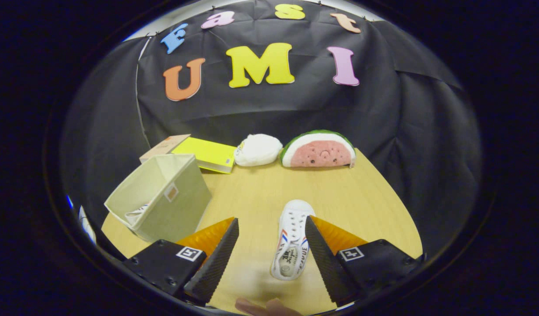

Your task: Open the storage box then place both shoes into the box .Put the left shoe in first, then the right shoe, with the right side of both shoes facing outward in a uniform manner.

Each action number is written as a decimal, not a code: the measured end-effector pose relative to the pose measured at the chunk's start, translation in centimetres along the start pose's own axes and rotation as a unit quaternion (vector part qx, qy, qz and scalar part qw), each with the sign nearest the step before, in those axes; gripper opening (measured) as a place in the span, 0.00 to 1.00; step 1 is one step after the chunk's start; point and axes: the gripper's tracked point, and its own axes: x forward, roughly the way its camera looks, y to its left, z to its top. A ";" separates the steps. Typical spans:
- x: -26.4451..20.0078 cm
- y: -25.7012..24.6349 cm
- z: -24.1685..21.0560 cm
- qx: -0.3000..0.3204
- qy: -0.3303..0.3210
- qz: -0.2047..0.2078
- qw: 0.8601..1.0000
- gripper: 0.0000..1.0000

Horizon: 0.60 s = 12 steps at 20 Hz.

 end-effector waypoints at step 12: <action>5.9 -5.6 -5.9 -0.001 0.114 -0.016 0.993 0.98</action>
